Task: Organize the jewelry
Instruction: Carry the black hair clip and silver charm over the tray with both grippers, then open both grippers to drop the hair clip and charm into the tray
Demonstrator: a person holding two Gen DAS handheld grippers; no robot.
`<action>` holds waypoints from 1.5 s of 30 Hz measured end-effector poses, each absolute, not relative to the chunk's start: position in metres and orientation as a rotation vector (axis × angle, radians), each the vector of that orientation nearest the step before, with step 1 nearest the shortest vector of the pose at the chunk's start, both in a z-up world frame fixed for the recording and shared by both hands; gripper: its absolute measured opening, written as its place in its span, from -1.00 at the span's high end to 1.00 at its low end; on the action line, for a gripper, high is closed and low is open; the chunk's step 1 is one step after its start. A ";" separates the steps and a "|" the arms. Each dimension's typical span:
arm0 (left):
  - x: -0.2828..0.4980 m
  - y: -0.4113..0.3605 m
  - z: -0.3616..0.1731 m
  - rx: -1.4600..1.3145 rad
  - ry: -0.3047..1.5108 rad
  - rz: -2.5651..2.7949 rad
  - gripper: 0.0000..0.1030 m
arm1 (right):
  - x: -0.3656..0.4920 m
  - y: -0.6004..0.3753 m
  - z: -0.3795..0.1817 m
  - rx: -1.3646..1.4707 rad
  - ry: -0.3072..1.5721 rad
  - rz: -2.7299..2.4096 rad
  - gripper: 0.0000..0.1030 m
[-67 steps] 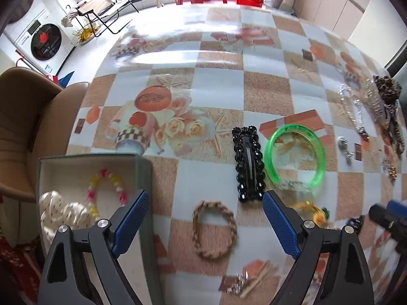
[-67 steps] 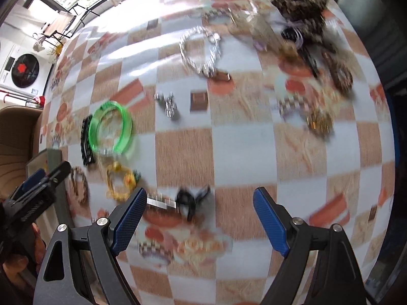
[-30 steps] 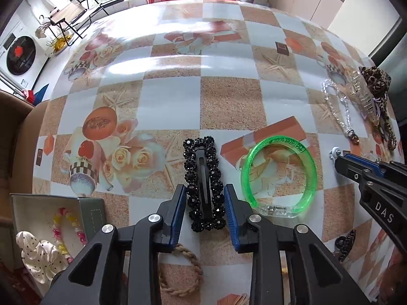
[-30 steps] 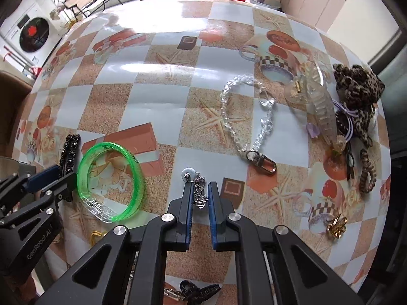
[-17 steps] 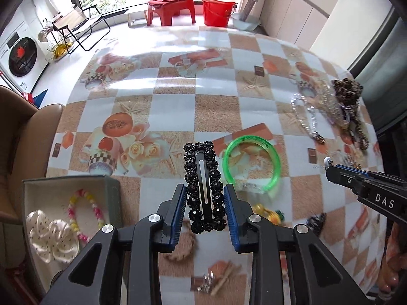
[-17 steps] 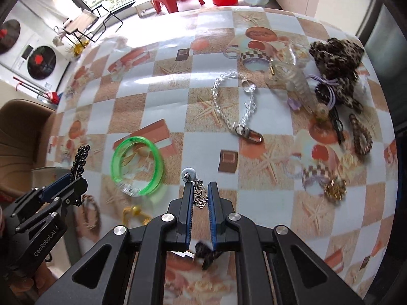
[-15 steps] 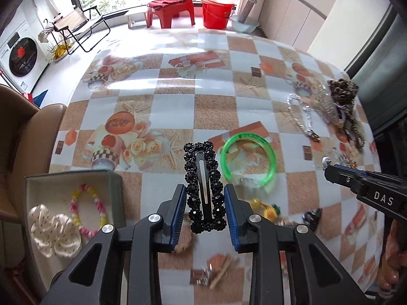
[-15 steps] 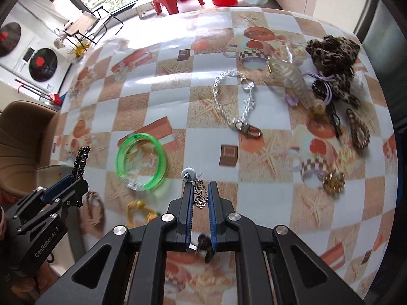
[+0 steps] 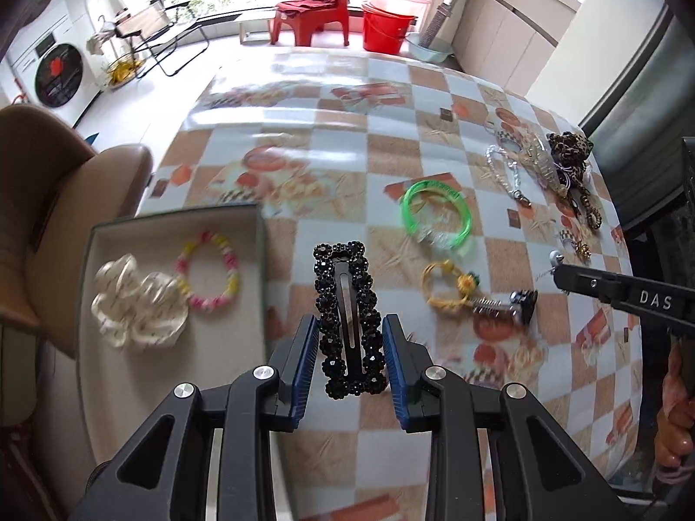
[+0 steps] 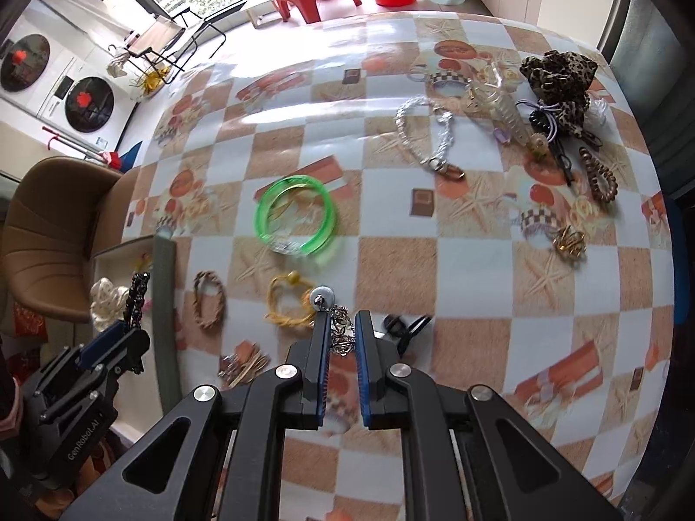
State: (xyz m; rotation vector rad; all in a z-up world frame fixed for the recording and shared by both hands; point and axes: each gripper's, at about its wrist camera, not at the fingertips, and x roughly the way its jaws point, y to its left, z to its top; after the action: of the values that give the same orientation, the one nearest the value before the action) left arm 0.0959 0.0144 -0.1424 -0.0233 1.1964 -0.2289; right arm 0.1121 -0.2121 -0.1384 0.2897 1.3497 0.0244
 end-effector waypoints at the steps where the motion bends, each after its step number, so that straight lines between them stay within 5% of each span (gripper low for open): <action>1: 0.091 0.022 -0.141 -0.033 1.197 -0.220 0.34 | 0.110 -0.208 -0.136 0.288 1.349 0.027 0.77; 25: 0.043 0.195 -0.174 -0.222 1.229 0.099 0.34 | 0.144 0.008 -0.146 0.116 1.405 0.359 0.77; 45: 0.075 0.210 -0.227 -0.198 1.266 0.146 0.34 | 0.203 0.064 -0.225 0.052 1.467 0.329 0.76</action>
State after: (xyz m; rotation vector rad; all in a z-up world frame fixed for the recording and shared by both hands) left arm 0.0746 0.2102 -0.2272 -0.1978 1.2661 0.1457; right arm 0.2027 0.0636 -0.2247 0.0519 1.4674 0.3294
